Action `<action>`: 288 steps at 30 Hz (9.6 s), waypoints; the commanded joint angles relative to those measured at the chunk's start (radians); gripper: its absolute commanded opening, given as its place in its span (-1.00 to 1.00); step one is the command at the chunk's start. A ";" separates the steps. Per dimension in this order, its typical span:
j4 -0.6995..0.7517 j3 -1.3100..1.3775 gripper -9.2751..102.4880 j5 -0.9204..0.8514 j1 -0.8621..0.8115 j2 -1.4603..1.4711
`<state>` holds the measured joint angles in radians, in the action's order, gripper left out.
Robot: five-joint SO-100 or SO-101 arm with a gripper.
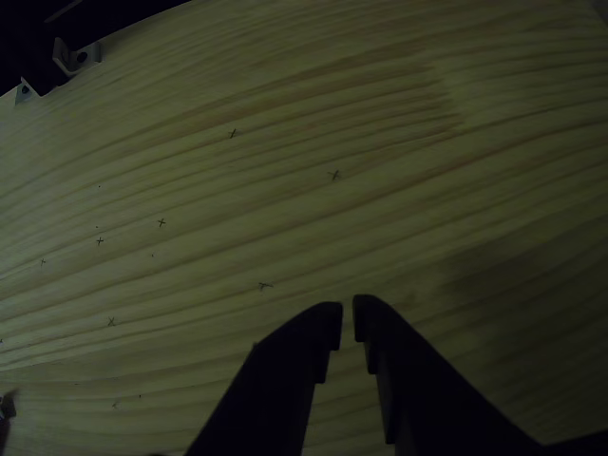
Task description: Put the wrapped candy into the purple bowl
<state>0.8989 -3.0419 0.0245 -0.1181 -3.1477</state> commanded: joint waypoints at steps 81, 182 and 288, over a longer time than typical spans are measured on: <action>0.153 0.719 -0.82 -0.124 0.356 0.551; 0.127 1.335 -0.36 -1.543 0.942 1.784; 0.206 1.766 -0.63 -0.227 1.565 1.743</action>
<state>1.1106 -1.2778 -0.2178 1.4327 -1.3100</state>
